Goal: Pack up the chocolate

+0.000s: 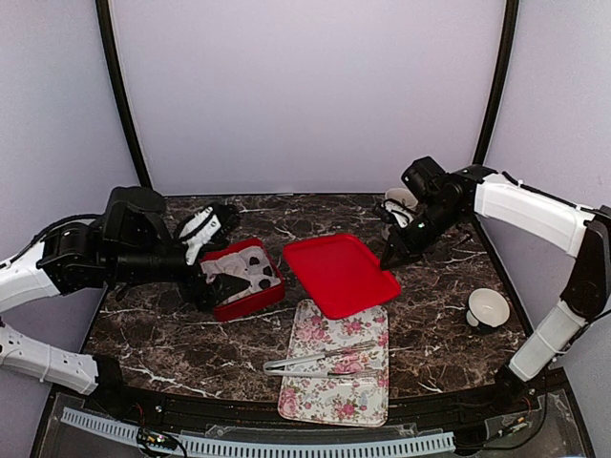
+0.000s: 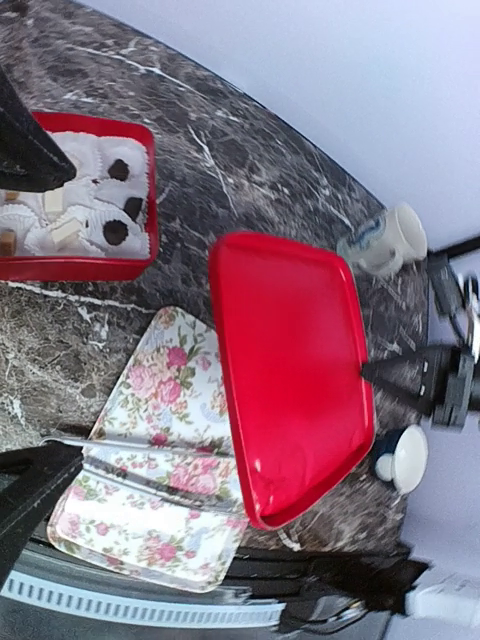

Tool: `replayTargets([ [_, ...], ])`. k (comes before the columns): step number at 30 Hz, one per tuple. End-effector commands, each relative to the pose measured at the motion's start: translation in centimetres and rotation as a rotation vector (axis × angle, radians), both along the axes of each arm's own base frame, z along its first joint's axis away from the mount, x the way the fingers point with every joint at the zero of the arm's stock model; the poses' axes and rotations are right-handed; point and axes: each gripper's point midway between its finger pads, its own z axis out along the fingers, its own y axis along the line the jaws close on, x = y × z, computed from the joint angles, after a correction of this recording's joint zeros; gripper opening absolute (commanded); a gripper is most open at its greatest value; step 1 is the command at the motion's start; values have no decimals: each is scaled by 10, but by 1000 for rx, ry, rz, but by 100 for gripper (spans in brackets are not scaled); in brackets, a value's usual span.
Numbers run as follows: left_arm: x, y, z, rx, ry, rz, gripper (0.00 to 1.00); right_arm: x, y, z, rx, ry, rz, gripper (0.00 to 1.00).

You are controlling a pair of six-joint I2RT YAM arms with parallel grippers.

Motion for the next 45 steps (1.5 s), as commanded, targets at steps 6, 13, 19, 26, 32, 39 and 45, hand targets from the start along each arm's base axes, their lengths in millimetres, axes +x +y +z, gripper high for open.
replayTargets([
  [6,-27,-53,-6,305,-361,-233,88,-38,36,-1,4,135,170,0],
  [13,-46,-76,-39,441,-413,-430,85,-54,53,-10,-5,180,228,0],
  [19,-57,-87,-58,520,-425,-556,71,-55,60,-7,26,193,234,0],
  [26,-51,-96,-49,518,-460,-536,40,-53,70,-2,65,195,258,0],
  [32,-42,-92,-48,546,-431,-464,1,-44,78,7,132,196,262,0],
  [39,-30,-88,-31,485,-412,-346,0,-6,74,29,194,136,198,11],
  [45,-7,-69,28,162,-265,-155,0,65,45,63,268,-29,-9,47],
])
